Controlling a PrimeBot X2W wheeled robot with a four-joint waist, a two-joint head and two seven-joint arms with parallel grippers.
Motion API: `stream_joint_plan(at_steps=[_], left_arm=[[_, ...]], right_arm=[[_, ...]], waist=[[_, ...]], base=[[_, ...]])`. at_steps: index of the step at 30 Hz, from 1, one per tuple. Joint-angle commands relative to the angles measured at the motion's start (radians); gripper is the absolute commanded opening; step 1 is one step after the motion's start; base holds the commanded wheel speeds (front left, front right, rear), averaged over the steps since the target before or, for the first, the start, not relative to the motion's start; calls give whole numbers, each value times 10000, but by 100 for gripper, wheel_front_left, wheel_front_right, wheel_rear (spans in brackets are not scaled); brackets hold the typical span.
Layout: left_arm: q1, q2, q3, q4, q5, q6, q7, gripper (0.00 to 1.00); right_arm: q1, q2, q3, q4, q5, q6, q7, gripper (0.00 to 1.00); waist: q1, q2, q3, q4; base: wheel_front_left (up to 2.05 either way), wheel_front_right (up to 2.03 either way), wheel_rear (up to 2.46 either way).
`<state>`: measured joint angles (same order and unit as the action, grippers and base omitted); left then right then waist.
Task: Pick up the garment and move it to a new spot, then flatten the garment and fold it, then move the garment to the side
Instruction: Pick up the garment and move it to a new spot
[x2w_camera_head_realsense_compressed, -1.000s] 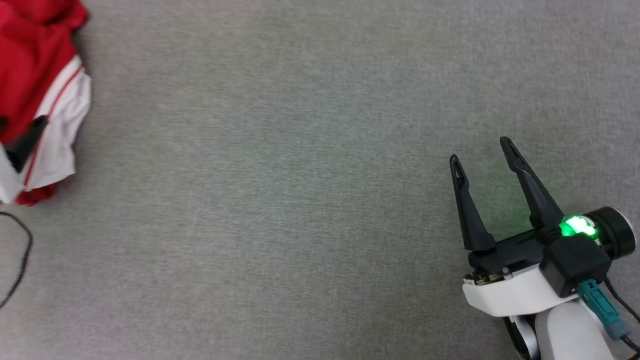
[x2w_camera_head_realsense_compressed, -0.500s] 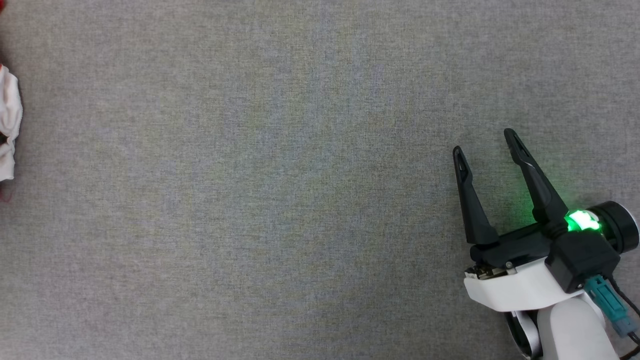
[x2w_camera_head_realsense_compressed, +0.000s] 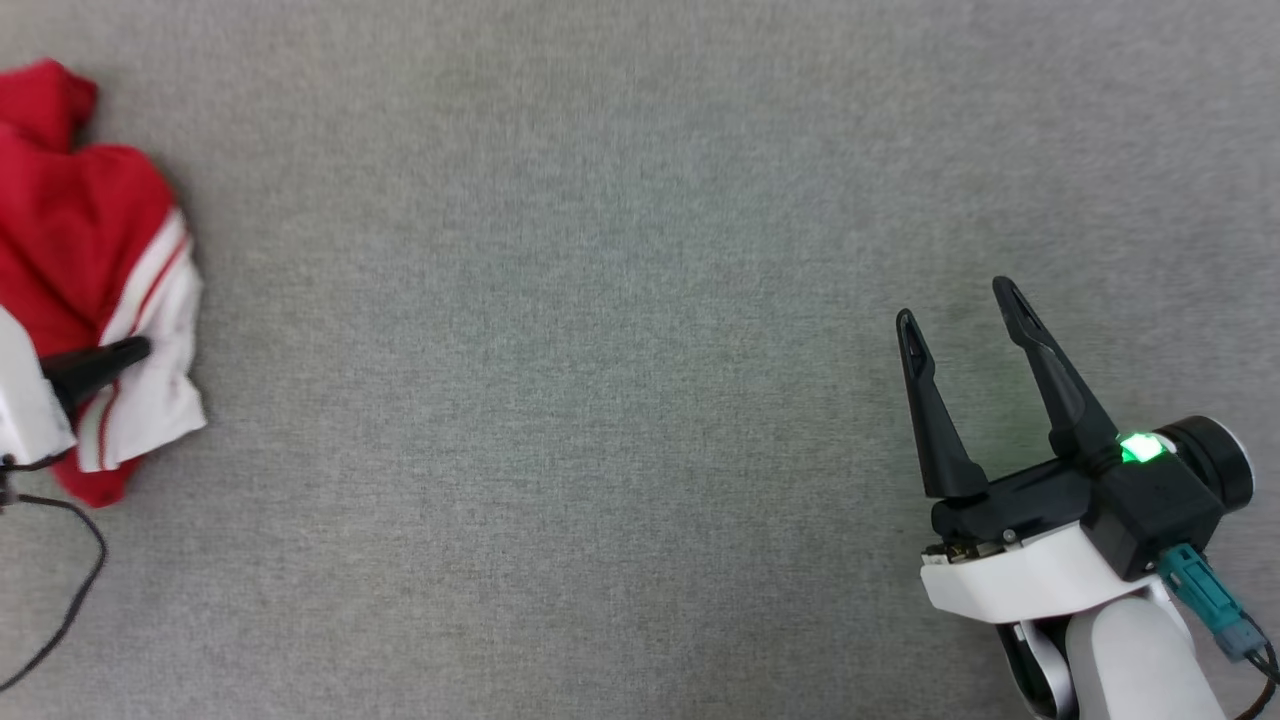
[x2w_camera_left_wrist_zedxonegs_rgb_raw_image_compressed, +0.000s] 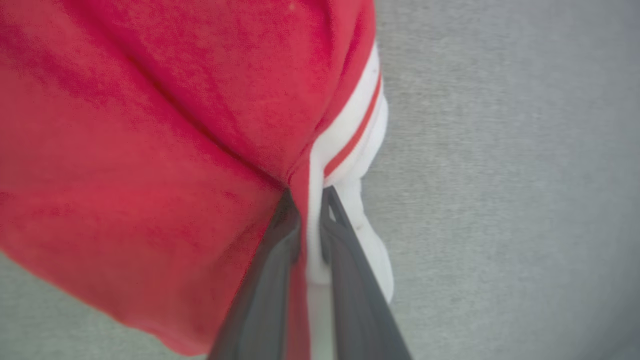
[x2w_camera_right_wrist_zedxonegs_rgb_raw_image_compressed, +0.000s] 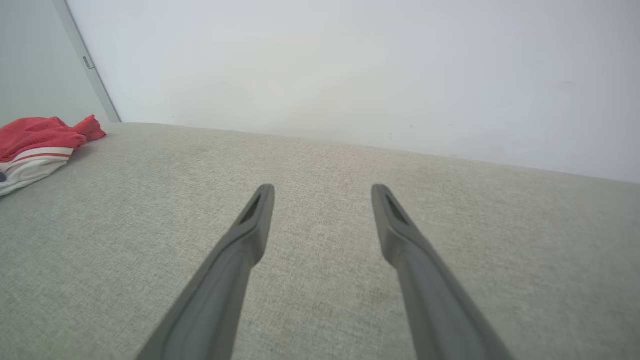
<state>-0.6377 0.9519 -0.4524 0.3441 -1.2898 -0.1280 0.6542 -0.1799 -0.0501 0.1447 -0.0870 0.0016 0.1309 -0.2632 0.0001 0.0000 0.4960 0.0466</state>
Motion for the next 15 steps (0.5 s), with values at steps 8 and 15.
stream_joint_plan(at_steps=[8, 15], left_arm=[[976, -82, -396, -2039, -519, -22, -894, 0], [1319, -867, -1124, -3373, -245, -21, -1453, 0]], right_arm=[[343, -1, -40, 197, 461, -3, -24, 100], [569, 2, -218, 229, 679, -3, -23, 100]], waist=[[-1, 0, -1559, -591], [-1, 0, -2225, -1119]], base=[[0, 0, 0], [0, 0, 0]])
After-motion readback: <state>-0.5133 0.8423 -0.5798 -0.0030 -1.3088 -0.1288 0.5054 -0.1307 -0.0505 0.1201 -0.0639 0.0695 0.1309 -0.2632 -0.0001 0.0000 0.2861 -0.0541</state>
